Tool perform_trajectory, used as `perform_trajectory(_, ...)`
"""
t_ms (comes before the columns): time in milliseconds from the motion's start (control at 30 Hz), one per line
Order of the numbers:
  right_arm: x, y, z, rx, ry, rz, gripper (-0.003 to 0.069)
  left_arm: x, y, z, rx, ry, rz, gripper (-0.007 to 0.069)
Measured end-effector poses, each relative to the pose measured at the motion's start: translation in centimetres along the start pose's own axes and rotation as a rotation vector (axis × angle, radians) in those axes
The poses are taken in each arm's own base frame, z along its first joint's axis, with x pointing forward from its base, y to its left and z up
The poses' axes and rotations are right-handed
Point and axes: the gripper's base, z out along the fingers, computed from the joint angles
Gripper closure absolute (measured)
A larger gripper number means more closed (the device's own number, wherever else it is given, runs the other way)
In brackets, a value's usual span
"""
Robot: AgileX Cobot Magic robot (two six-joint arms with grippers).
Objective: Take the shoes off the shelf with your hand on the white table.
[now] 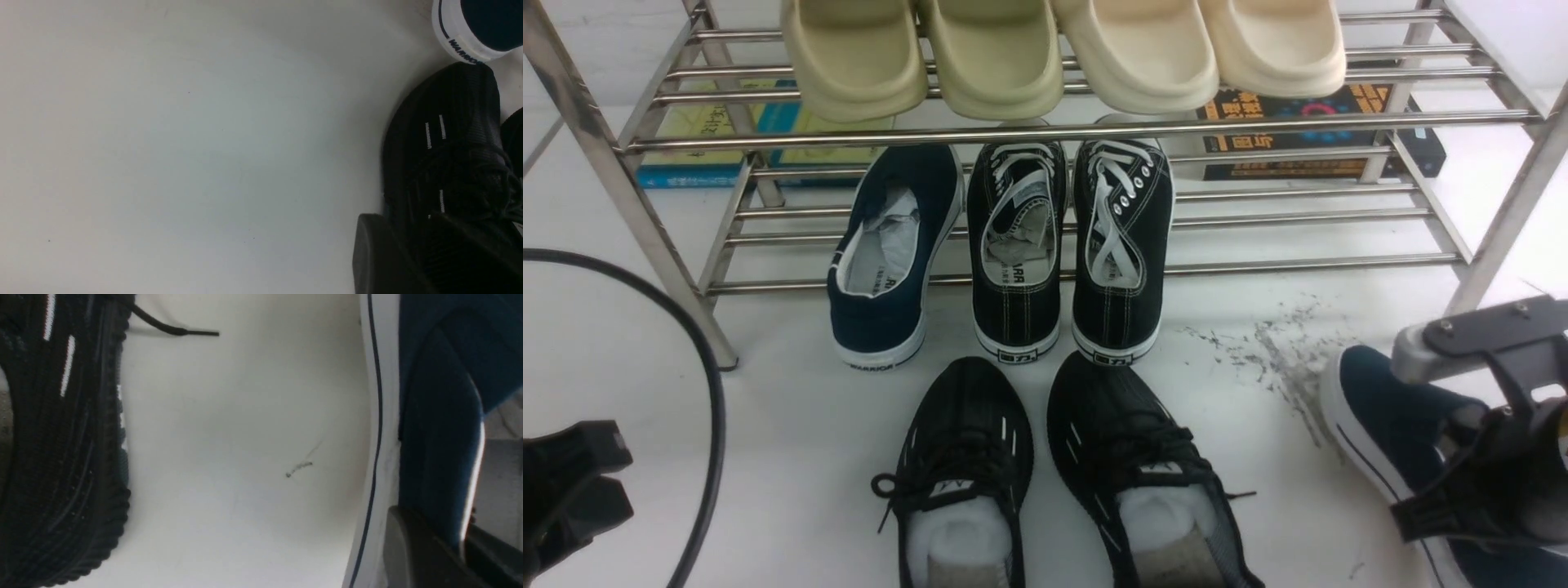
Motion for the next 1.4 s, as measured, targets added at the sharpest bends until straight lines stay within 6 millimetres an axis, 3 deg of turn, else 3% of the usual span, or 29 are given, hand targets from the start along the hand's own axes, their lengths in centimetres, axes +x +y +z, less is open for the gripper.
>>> perform_trajectory(433,-1.2,-0.6,2.4,0.103,-0.057,0.119,0.0635,0.0,0.0,0.0,0.000,0.000,-0.002,0.0409)
perform_trajectory(800,-1.4,-0.3,4.2,0.091,-0.025,0.213,0.0614,0.0,0.0,0.0,0.000,-0.001,-0.003,0.0401)
perform_trajectory(933,-1.1,-0.1,4.3,0.071,0.006,0.223,0.0548,0.0,0.0,0.0,0.001,-0.002,-0.003,0.0392)
perform_trajectory(1167,-0.3,0.2,4.2,0.043,0.106,0.189,0.0347,-0.7,-0.4,-0.5,0.010,-0.018,0.004,0.0385)
perform_trajectory(1267,-0.6,0.6,3.1,0.017,0.140,0.151,0.0225,-2.2,-1.4,-1.0,0.012,-0.020,0.045,0.0384)
perform_trajectory(1400,-1.5,0.9,1.0,0.002,0.126,0.114,0.0158,-3.7,-2.3,-0.6,0.002,-0.005,0.092,0.0380)
